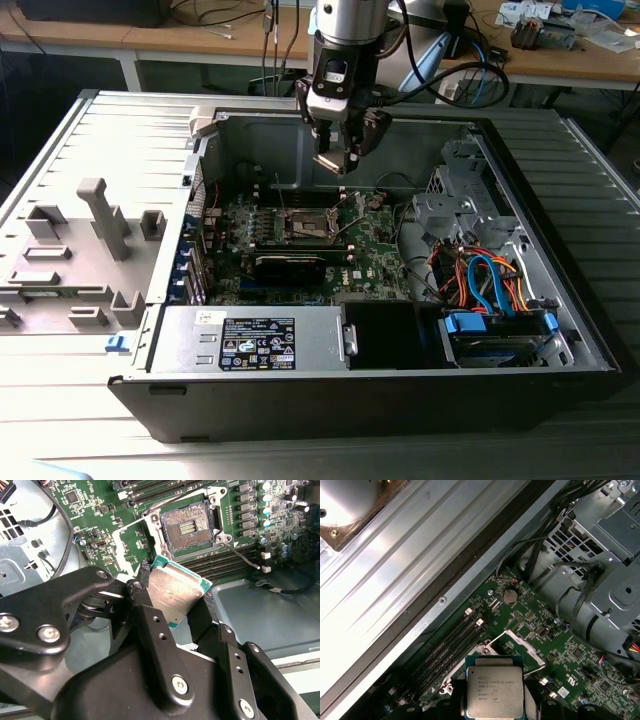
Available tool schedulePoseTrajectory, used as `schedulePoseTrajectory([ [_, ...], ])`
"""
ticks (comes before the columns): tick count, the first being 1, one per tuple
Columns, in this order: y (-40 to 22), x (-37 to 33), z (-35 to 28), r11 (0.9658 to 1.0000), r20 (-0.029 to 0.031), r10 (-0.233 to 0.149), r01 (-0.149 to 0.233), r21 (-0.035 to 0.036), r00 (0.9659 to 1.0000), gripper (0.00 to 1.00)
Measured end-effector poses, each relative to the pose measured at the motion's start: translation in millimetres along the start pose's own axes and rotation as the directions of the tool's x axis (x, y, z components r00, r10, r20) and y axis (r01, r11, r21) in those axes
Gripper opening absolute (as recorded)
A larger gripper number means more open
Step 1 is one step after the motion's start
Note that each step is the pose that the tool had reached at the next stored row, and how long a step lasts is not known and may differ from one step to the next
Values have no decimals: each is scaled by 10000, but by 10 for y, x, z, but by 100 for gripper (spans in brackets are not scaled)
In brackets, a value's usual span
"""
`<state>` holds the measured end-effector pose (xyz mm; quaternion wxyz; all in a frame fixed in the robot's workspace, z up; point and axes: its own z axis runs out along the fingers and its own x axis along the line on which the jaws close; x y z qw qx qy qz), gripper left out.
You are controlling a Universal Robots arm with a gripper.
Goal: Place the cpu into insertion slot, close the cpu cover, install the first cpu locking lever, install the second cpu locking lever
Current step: 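Place the cpu into insertion slot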
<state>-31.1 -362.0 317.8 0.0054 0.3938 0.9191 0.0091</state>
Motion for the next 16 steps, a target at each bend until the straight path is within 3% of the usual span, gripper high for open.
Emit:
schedulePoseTrajectory([
  [16,0,0,2,9998,4,206,-206,1,9998,55],
])
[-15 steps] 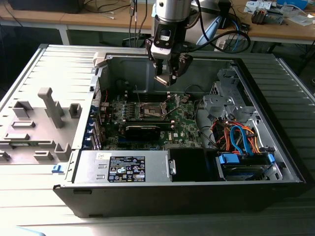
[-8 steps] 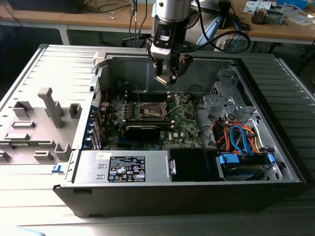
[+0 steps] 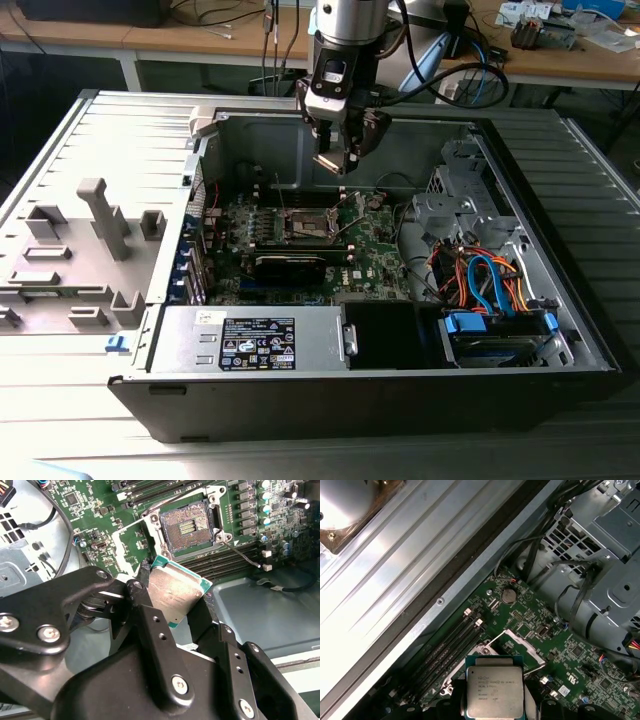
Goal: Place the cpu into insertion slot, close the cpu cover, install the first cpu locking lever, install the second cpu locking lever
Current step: 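Place the cpu into insertion slot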
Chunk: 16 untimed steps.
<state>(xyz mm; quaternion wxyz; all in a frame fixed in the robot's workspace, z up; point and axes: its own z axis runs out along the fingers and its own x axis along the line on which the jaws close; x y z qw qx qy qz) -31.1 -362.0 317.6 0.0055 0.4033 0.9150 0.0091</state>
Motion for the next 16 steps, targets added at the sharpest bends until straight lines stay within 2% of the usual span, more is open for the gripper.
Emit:
schedulePoseTrajectory([
  [16,0,0,2,9998,4,192,-192,0,9998,55],
])
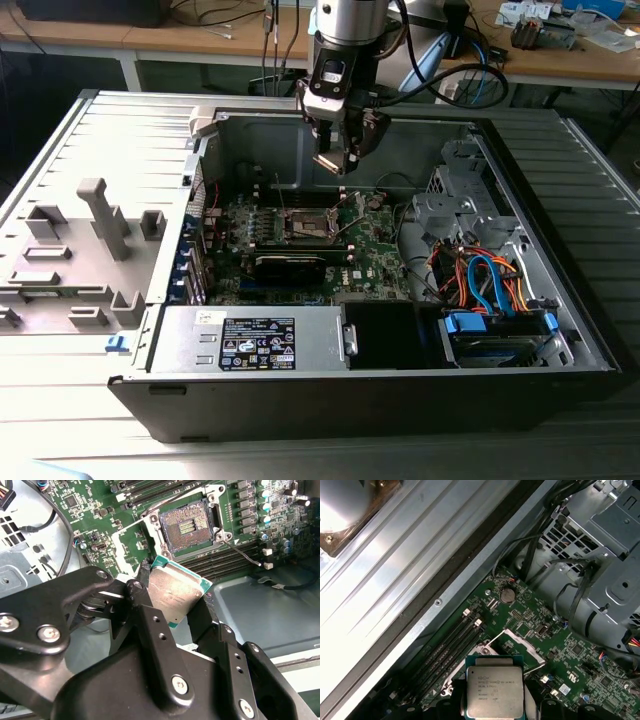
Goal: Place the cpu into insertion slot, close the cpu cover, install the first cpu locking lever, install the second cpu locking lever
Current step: 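Place the cpu into insertion slot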
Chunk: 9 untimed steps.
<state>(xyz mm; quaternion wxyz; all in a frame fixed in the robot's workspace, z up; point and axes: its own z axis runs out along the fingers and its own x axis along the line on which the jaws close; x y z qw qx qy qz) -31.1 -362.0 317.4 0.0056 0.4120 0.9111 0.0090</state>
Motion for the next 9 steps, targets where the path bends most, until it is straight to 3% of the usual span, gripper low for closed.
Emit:
schedulePoseTrajectory([
  [9,0,0,2,9999,3,139,-139,0,9999,55],
])
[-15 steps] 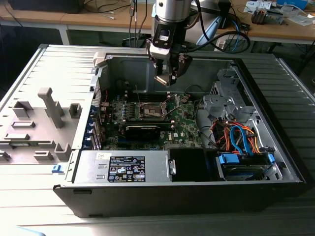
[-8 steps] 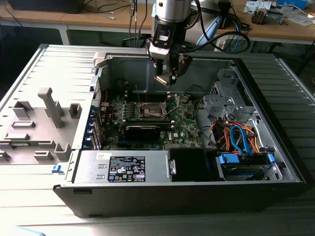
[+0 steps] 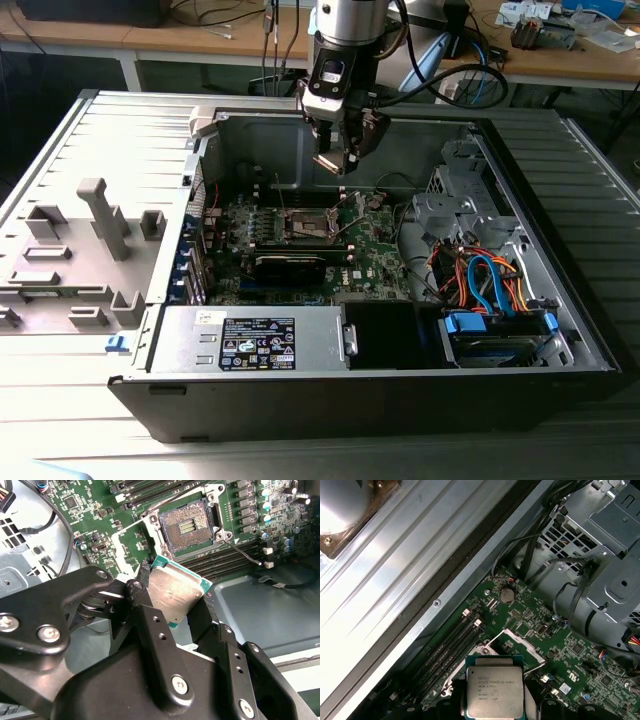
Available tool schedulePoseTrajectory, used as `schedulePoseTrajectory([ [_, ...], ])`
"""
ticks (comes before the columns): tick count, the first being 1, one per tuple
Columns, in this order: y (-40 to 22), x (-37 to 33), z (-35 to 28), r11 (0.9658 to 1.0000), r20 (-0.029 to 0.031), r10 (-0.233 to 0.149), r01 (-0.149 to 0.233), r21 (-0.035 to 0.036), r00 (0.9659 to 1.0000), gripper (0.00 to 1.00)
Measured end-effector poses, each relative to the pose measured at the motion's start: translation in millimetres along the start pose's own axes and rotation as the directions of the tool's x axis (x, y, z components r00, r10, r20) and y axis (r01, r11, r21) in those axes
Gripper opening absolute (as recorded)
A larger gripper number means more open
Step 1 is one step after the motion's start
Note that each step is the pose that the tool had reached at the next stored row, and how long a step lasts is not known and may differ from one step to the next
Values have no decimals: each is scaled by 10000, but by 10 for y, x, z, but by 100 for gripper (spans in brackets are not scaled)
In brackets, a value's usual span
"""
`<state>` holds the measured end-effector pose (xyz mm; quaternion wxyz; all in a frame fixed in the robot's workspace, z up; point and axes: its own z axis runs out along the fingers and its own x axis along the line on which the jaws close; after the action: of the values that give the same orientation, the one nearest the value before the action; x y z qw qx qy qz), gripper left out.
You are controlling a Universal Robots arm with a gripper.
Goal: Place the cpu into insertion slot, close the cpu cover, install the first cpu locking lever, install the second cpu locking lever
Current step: 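Place the cpu into insertion slot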
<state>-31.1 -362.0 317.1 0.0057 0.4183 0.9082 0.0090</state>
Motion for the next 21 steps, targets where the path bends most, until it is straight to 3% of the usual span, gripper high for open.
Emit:
schedulePoseTrajectory([
  [21,0,0,15,9991,9,429,-429,2,9991,55],
])
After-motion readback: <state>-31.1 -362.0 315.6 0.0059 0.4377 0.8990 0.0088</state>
